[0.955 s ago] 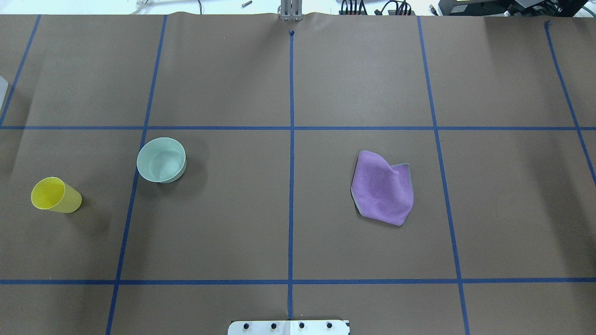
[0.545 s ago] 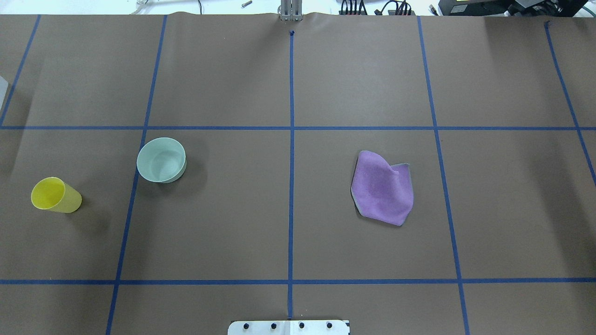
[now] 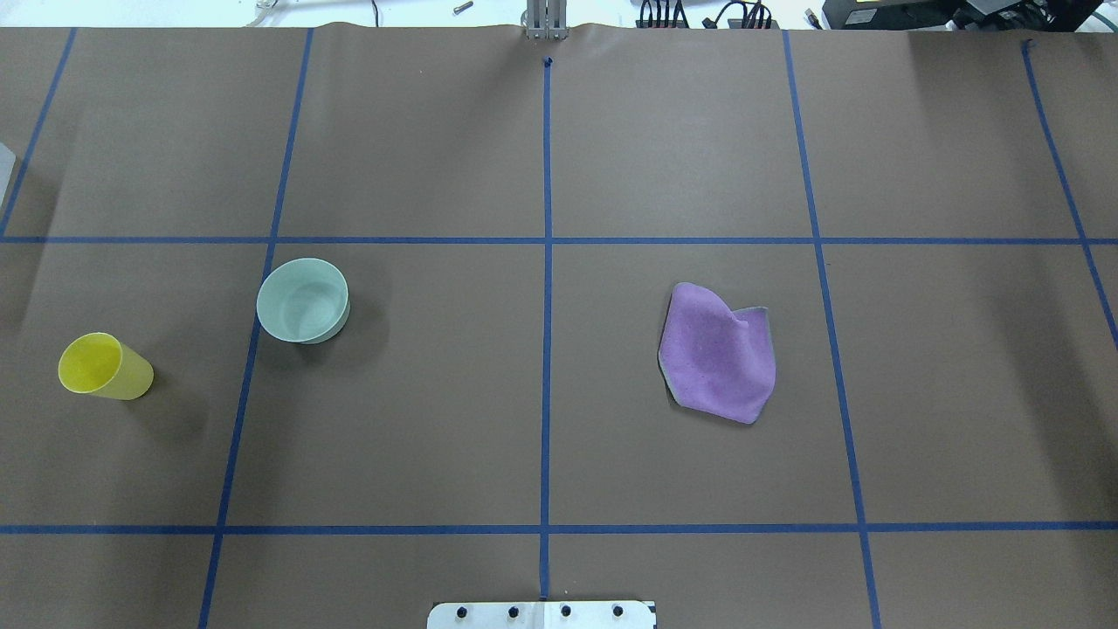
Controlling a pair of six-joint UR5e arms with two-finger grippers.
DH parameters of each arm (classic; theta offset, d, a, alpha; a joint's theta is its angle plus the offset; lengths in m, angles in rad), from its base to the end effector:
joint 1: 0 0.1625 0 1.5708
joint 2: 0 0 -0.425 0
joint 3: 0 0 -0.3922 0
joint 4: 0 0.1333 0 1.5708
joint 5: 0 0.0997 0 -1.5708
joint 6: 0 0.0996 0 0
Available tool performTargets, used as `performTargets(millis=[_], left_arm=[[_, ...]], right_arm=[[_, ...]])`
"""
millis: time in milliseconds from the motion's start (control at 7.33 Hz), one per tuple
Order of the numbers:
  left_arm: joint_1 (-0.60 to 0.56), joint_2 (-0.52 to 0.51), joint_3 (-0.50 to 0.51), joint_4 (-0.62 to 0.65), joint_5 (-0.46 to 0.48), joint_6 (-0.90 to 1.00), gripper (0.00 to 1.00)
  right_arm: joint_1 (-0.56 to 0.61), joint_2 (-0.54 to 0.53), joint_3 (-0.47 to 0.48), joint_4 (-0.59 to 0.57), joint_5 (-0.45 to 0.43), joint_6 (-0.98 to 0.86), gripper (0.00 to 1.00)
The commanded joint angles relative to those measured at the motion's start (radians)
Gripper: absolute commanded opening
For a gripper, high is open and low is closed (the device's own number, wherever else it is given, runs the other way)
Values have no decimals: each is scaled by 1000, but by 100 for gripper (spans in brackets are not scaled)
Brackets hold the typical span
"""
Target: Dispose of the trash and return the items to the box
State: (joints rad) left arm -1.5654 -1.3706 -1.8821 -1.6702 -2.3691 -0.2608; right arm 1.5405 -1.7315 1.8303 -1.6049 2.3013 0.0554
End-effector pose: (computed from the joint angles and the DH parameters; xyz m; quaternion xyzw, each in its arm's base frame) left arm -0.0597 -0.4176 0.5827 0.0447 0.3959 -0.0762 0.9140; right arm 0.0539 -0.4284 0.6109 0.0149 -0.3580 0.0002 0.9336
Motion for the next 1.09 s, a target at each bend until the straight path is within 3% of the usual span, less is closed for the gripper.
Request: performTargets(millis=[0,955], left_arm=[[1,-2,-28,4,1,-2,99],[1,1,15,-59,13,2,99]], right_arm=[[0,-10,-11,0,30,-2,100],[-3,6,12,0,29,7,100]])
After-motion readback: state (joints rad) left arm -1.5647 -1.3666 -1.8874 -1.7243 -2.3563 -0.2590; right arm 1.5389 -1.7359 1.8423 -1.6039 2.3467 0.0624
